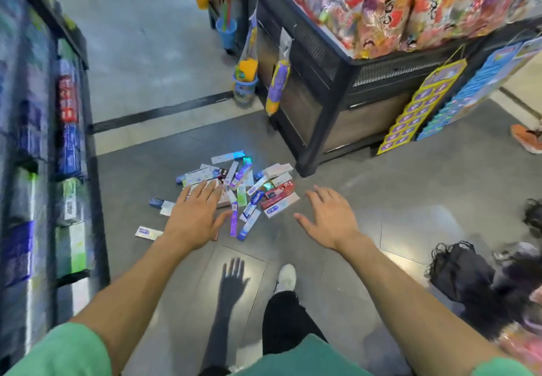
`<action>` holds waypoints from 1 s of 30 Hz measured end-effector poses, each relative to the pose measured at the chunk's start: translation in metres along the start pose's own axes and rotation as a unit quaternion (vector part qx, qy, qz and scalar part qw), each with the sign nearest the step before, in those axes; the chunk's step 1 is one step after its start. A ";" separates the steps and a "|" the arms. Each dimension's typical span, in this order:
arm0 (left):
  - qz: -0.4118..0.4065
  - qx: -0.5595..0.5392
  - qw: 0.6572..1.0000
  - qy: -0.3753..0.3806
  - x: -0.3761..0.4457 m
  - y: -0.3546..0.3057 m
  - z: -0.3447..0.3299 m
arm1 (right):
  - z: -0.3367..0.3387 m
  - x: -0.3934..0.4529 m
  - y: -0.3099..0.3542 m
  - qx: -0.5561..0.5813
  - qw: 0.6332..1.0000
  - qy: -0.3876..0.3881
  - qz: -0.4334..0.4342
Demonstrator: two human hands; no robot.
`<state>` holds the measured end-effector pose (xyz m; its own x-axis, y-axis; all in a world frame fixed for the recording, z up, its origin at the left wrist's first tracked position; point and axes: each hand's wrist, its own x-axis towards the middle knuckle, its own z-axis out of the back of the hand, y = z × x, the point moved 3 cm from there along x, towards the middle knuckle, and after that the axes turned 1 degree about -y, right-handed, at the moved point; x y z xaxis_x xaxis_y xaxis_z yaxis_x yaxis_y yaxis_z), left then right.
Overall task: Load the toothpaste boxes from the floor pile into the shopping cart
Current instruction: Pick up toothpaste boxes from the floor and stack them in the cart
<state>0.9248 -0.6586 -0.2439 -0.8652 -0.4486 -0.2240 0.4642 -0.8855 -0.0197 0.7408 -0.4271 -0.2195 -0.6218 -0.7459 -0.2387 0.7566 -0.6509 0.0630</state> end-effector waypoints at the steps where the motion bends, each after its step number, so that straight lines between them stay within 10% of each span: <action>1: 0.001 -0.003 1.000 -0.004 0.019 -0.007 0.002 | 0.001 0.016 -0.013 0.000 1.000 0.005 -0.001; 16: -0.044 -0.003 0.999 0.030 0.271 -0.079 -0.037 | -0.043 0.221 -0.146 0.049 0.998 0.037 0.028; 30: -0.130 0.000 0.991 0.028 0.452 -0.035 -0.479 | -0.473 0.394 -0.165 0.037 0.998 0.022 0.043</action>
<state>0.6078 -0.7722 -0.8108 -0.9440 -0.1976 -0.2642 0.2267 -0.9703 -0.0840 0.4665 -0.5468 -0.7828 -0.5445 -0.7934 -0.2722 0.7887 -0.5947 0.1558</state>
